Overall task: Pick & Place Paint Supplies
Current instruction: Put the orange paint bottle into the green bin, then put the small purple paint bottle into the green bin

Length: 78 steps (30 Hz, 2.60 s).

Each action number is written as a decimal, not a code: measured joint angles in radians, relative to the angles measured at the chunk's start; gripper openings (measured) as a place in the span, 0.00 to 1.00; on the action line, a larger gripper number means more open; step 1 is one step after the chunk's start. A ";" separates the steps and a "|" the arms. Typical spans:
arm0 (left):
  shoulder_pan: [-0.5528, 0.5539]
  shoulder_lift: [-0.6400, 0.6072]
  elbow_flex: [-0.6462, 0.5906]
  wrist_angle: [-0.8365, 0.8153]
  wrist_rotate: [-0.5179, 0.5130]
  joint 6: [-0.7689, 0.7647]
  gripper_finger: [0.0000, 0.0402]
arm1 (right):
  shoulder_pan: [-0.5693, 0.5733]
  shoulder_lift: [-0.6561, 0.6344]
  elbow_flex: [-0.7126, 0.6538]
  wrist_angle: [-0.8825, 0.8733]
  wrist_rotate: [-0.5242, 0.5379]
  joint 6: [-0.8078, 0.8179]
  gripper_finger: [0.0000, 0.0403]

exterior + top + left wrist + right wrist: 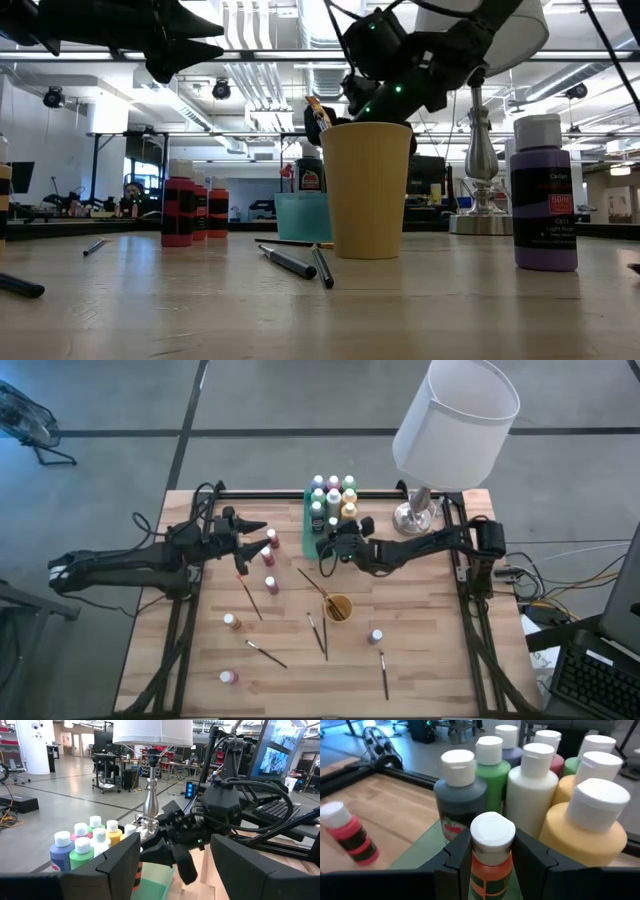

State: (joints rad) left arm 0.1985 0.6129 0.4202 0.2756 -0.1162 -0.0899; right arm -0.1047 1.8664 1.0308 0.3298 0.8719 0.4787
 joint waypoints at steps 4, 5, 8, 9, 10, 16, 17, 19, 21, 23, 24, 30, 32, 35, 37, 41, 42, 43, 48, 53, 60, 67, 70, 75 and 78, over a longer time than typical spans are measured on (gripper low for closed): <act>0.000 0.000 0.000 0.000 0.000 0.000 0.62 | 0.001 0.000 -0.001 -0.001 0.011 0.032 0.26; 0.000 0.000 0.000 0.000 0.000 0.000 0.62 | 0.002 0.000 -0.004 -0.001 0.020 0.035 0.26; 0.000 0.000 0.000 0.000 0.000 0.000 0.62 | 0.002 0.000 -0.010 0.004 0.022 0.057 0.26; 0.000 0.000 0.000 0.000 0.000 0.000 0.62 | 0.002 0.000 -0.014 0.003 0.024 0.072 0.26; 0.000 0.000 0.000 0.000 0.000 0.000 0.62 | 0.001 0.000 -0.019 0.003 0.028 0.086 0.26; 0.000 0.000 0.000 0.001 0.000 0.000 0.62 | 0.003 0.026 -0.027 0.046 0.055 0.098 0.26; 0.000 0.000 0.000 0.001 0.000 0.000 0.62 | 0.005 0.039 -0.027 0.063 0.055 0.096 0.26; 0.000 0.000 0.000 0.001 0.000 0.000 0.62 | 0.005 0.071 -0.019 0.079 0.055 0.079 0.26; 0.000 0.000 0.000 0.001 0.000 0.000 0.62 | 0.006 0.099 -0.011 0.077 0.055 0.075 0.26; 0.000 0.000 0.000 0.000 0.000 0.000 0.62 | 0.006 0.122 0.001 0.079 0.053 0.080 0.26; 0.000 0.000 0.000 0.000 0.000 0.000 0.62 | 0.006 0.131 0.006 0.078 0.053 0.080 0.26; 0.000 0.000 0.000 0.001 0.000 0.000 0.62 | 0.006 0.145 0.022 0.073 0.048 0.073 0.26; 0.000 0.000 0.000 0.001 0.000 0.000 0.62 | 0.006 0.139 0.016 0.070 0.048 0.072 0.26; 0.000 0.000 0.000 0.001 0.000 0.000 0.62 | 0.006 0.138 0.015 0.071 0.048 0.072 0.27; 0.000 0.000 0.000 0.000 0.000 0.000 0.62 | 0.006 0.142 0.014 0.072 0.047 0.079 0.28; 0.000 0.000 0.000 0.000 0.000 -0.012 0.62 | 0.002 0.143 0.010 0.071 0.039 0.089 0.28; 0.000 0.000 0.000 0.000 0.000 -0.013 0.62 | 0.002 0.143 0.009 0.073 0.039 0.090 0.28; 0.000 0.000 0.000 0.000 0.000 -0.014 0.62 | 0.002 0.143 0.008 0.072 0.039 0.090 0.28; 0.000 0.000 0.000 0.000 0.000 -0.014 0.62 | 0.002 0.143 0.007 0.070 0.038 0.089 0.36; 0.000 0.000 0.000 0.000 0.000 -0.014 0.62 | 0.001 0.143 0.006 0.068 0.033 0.087 0.46; 0.000 0.000 0.000 0.000 0.000 -0.014 0.62 | 0.003 0.109 0.006 0.067 0.034 0.036 0.56; 0.000 0.000 0.000 0.000 0.000 -0.015 0.62 | 0.030 0.007 0.005 0.051 0.036 -0.044 0.62; 0.000 0.000 0.000 -0.001 0.000 -0.015 0.62 | 0.052 -0.050 0.005 0.016 0.037 -0.085 0.63; 0.000 0.000 0.000 -0.001 0.000 -0.015 0.62 | 0.100 -0.138 0.005 -0.029 0.038 -0.169 0.65; 0.000 0.000 0.000 -0.001 0.000 -0.014 0.62 | 0.129 -0.189 0.005 -0.097 0.037 -0.212 0.63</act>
State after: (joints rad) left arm 0.1982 0.6129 0.4202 0.2745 -0.1162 -0.1044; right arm 0.0244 1.6769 1.0359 0.2323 0.9089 0.2668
